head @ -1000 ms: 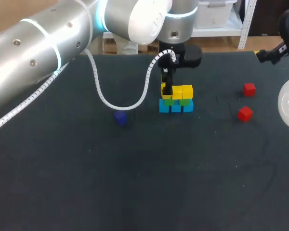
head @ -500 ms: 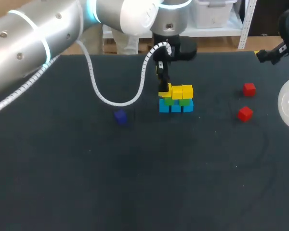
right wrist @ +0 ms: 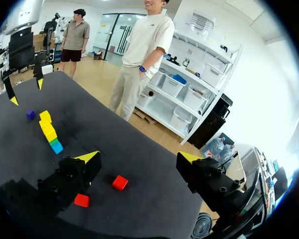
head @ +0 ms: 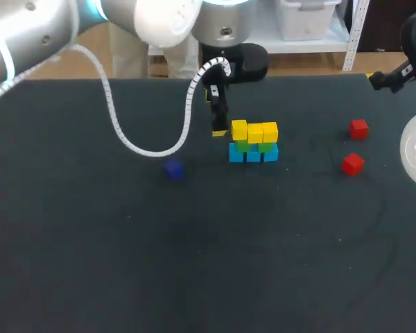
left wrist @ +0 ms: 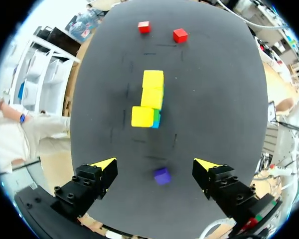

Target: Place the blue cubes, place green cubes on the blue cubes, place the yellow cubes on the green cubes, then place the red cubes on the yellow cubes, and place purple cube on the red cubes.

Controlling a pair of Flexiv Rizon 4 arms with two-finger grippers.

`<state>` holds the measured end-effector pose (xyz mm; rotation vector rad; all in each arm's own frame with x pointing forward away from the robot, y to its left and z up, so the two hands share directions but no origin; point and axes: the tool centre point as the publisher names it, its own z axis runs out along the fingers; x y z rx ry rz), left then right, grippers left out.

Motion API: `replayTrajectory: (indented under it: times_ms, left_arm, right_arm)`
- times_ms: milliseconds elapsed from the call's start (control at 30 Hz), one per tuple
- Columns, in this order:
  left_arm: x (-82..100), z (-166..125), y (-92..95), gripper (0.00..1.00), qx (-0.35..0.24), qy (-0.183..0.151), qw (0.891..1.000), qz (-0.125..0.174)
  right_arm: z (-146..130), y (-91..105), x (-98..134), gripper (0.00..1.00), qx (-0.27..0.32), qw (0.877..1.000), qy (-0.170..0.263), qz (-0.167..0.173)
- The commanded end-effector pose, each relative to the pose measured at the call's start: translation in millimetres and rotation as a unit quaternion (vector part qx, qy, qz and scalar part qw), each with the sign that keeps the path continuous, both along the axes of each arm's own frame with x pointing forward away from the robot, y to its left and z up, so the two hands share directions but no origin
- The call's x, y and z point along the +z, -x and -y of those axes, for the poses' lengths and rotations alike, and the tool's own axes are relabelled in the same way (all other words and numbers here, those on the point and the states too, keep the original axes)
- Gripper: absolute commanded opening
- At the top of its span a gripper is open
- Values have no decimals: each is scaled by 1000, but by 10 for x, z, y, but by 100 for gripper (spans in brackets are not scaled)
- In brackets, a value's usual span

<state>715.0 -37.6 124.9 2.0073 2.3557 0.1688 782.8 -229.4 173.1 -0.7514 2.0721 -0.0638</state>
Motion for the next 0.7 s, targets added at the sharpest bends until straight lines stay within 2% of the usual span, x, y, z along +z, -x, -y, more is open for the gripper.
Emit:
replayTrajectory:
  times_ms: [33,333,533,700]
  left_arm:
    - [24,-168,102,100,19,15,999,48]
    - [128,-516,-43,100,71,22,993,95]
    - [291,-682,-139,100,84,24,988,125]
    - [450,-806,-174,100,102,43,983,146]
  right_arm:
    - [-2,1,-1,100,-1,1000,1,0]
    - [-2,1,-1,100,-1,1000,1,0]
    - [-2,1,-1,100,-1,1000,1,0]
    - [-2,1,-1,100,-1,1000,1,0]
